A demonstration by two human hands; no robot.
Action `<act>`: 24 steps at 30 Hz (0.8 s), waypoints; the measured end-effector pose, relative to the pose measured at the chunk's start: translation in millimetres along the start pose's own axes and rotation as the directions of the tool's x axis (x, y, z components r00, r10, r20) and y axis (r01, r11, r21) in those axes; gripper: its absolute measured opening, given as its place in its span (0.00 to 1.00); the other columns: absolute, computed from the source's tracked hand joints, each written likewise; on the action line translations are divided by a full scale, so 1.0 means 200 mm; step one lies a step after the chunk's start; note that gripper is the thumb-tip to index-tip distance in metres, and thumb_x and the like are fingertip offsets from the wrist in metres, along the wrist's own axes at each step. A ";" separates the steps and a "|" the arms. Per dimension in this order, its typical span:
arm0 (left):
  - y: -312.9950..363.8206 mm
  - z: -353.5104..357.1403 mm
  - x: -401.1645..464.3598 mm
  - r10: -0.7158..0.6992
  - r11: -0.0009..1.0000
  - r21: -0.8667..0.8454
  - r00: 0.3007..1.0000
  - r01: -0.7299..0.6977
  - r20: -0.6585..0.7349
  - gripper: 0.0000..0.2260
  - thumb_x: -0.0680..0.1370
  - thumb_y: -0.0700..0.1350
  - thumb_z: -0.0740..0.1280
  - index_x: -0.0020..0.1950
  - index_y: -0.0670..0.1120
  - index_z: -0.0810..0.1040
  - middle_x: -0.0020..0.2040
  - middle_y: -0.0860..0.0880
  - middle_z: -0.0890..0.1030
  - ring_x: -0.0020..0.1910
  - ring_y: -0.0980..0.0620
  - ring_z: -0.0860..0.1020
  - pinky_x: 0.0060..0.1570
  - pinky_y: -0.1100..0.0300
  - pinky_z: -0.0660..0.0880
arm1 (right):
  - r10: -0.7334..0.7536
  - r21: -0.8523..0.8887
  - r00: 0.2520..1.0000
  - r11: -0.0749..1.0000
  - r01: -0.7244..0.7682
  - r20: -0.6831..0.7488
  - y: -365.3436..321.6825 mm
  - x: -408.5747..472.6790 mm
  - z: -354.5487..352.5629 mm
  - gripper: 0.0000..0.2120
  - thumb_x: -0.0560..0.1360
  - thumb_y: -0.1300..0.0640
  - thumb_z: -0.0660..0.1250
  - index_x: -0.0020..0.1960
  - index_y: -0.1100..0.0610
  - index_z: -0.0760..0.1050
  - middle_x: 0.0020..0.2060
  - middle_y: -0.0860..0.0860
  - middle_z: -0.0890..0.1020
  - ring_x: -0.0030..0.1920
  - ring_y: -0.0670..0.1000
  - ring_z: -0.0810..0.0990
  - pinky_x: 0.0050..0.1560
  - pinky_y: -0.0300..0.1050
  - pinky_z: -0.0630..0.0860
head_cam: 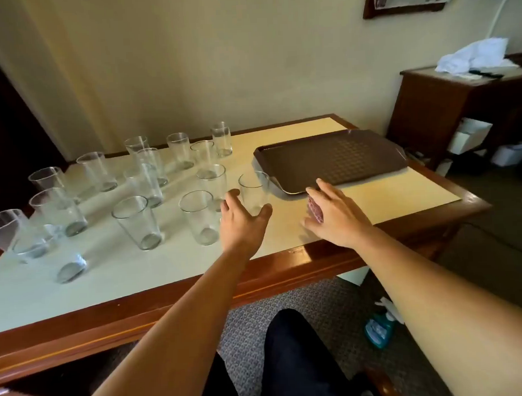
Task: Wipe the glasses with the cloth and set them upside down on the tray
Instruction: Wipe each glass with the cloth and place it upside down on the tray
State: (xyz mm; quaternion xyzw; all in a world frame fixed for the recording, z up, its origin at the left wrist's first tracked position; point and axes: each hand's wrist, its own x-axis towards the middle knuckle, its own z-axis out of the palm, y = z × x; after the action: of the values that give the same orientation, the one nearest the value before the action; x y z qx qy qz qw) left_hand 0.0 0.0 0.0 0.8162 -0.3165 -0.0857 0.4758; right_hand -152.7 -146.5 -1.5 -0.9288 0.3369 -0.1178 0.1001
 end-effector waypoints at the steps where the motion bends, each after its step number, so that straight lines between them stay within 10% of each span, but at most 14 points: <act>1: 0.00 0.02 0.01 -0.020 1.000 -0.014 1.000 0.020 -0.007 0.33 0.79 0.55 0.72 0.77 0.46 0.62 0.75 0.44 0.69 0.70 0.40 0.71 0.67 0.45 0.72 | -0.003 -0.019 1.000 1.000 0.003 0.024 0.01 0.01 0.02 0.39 0.80 0.35 0.62 0.83 0.49 0.53 0.84 0.50 0.47 0.83 0.55 0.49 0.79 0.57 0.57; 12: -0.09 0.11 0.22 -0.062 0.997 -0.050 0.996 0.065 0.071 0.34 0.79 0.58 0.73 0.78 0.47 0.62 0.73 0.45 0.75 0.69 0.42 0.75 0.65 0.48 0.75 | 0.035 -0.030 0.985 0.999 -0.030 0.170 0.08 0.00 0.19 0.42 0.82 0.31 0.50 0.84 0.54 0.40 0.83 0.50 0.41 0.82 0.51 0.40 0.74 0.44 0.37; 24: -0.02 0.07 0.13 -0.062 0.929 -0.359 0.994 0.092 0.095 0.35 0.75 0.60 0.77 0.75 0.46 0.69 0.58 0.44 0.78 0.54 0.46 0.80 0.42 0.63 0.79 | -0.025 0.118 0.995 0.992 0.036 -0.096 -0.04 -0.12 0.23 0.25 0.84 0.57 0.61 0.80 0.57 0.64 0.78 0.54 0.67 0.76 0.55 0.68 0.73 0.47 0.69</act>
State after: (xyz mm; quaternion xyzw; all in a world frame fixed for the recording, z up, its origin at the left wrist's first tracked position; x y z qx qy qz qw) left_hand 16.7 -24.6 -6.2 0.7219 -0.2823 -0.1944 0.6012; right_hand -153.3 -120.2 -47.0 -0.9196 0.3192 -0.1829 0.1380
